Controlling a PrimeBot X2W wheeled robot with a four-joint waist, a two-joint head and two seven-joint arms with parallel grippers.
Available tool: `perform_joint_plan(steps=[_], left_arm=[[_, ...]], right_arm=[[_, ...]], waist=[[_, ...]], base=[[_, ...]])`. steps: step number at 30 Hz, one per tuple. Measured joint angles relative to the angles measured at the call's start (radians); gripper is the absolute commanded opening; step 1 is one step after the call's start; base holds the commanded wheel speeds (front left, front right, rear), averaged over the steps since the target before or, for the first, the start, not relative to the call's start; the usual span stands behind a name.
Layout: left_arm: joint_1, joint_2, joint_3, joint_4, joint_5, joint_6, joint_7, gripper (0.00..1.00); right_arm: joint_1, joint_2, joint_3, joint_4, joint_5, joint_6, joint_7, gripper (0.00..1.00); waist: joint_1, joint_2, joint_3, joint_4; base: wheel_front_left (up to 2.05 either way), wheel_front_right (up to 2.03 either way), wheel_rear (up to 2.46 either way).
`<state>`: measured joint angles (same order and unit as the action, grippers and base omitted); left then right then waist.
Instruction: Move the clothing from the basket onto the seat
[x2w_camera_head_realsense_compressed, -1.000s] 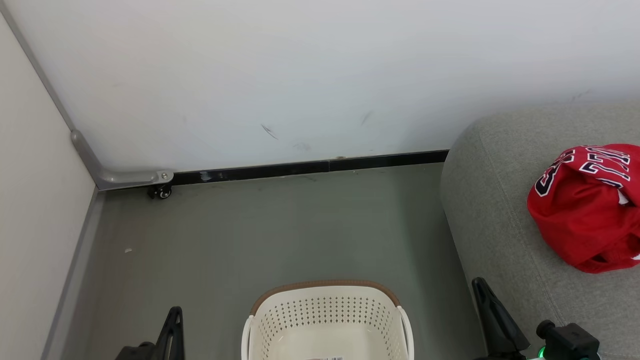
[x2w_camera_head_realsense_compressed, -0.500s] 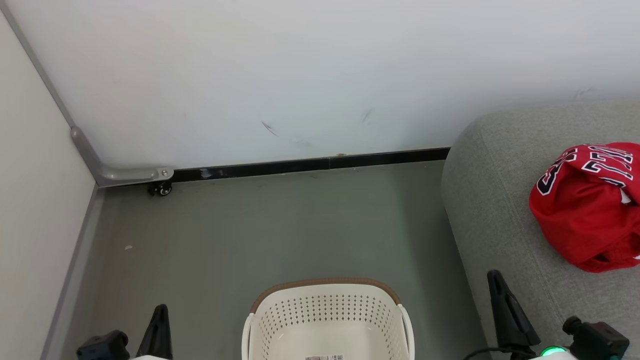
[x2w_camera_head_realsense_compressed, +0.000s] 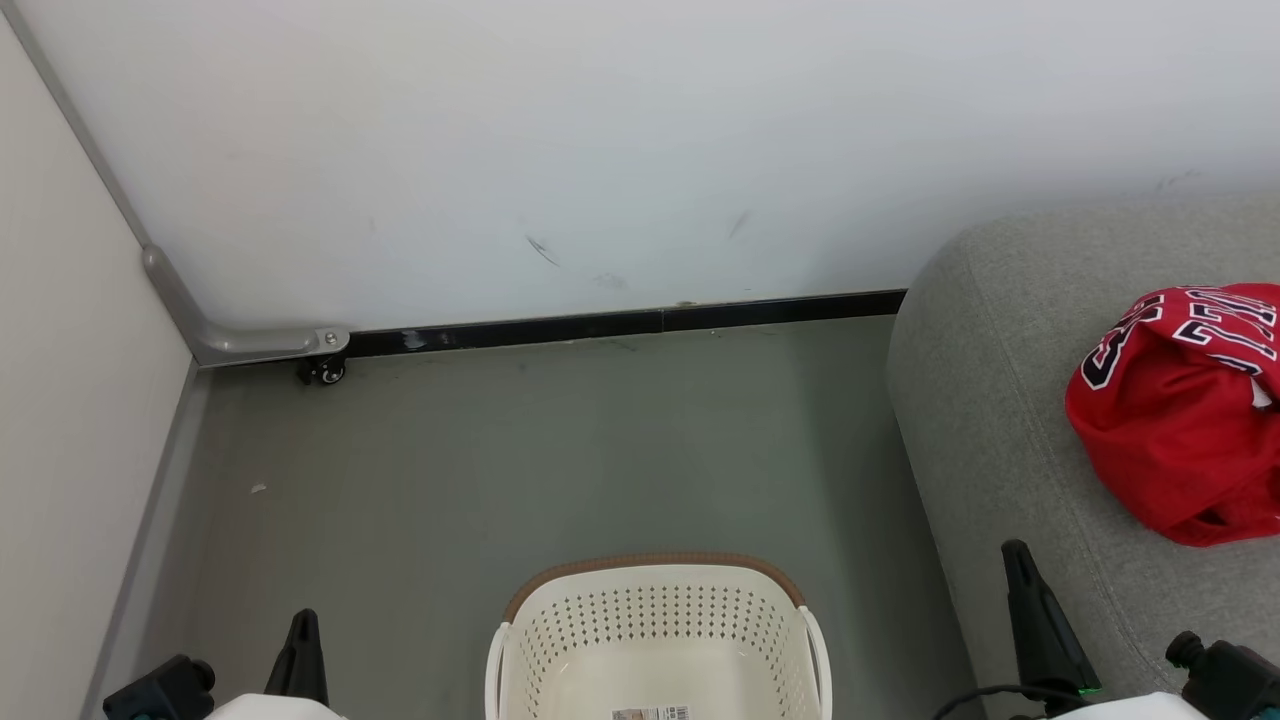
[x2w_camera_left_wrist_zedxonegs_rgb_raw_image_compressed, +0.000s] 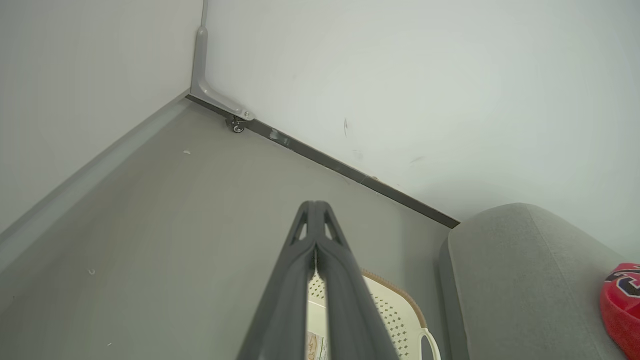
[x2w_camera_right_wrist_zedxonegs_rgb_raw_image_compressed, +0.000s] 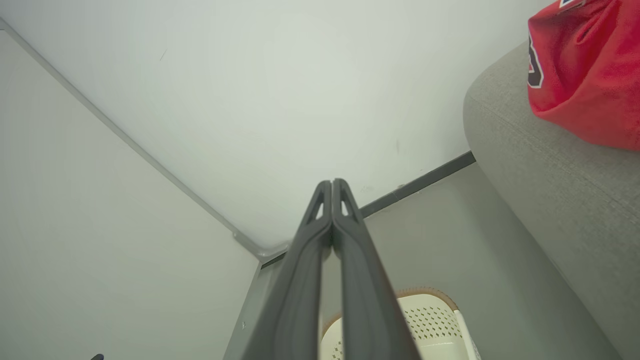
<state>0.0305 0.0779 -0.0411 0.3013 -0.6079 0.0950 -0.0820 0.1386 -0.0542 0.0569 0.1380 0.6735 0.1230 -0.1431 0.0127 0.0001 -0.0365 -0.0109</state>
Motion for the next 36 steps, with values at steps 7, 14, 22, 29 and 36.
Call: perform_joint_plan(steps=[7, 14, 22, 29, 36], left_arm=[[-0.006, -0.008, 0.018, -0.001, -0.102, -0.026, 0.026, 0.0], [-0.016, -0.013, 0.029, -0.003, -0.207, -0.044, 0.049, 0.0], [-0.021, -0.016, 0.046, -0.003, -0.325, -0.071, 0.074, 0.0], [-0.039, -0.018, 0.057, -0.005, -0.427, -0.097, 0.092, 0.0], [-0.043, -0.021, 0.072, -0.006, -0.53, -0.116, 0.11, 0.0]], right_arm=[[-0.016, -0.01, -0.011, 0.01, 0.109, 0.0, 0.02, 0.0], [-0.024, -0.017, -0.016, 0.026, 0.22, 0.0, 0.037, 0.0], [-0.061, -0.026, -0.02, 0.037, 0.344, 0.0, 0.05, 0.0], [-0.068, -0.037, -0.024, 0.059, 0.453, 0.0, 0.069, 0.0], [-0.103, -0.042, -0.031, 0.064, 0.559, 0.0, 0.082, 0.0]], waist=[[0.0041, 0.0, -0.003, 0.002], [0.0045, 0.0, -0.003, 0.003], [-0.0016, 0.0, 0.003, 0.004], [-0.0077, 0.0, 0.012, 0.005], [-0.0107, 0.0, 0.02, 0.006]], base=[[0.0, 0.0, 0.0], [0.0, 0.0, 0.0], [0.0, 0.0, 0.0], [0.0, 0.0, 0.0], [0.0, 0.0, 0.0]])
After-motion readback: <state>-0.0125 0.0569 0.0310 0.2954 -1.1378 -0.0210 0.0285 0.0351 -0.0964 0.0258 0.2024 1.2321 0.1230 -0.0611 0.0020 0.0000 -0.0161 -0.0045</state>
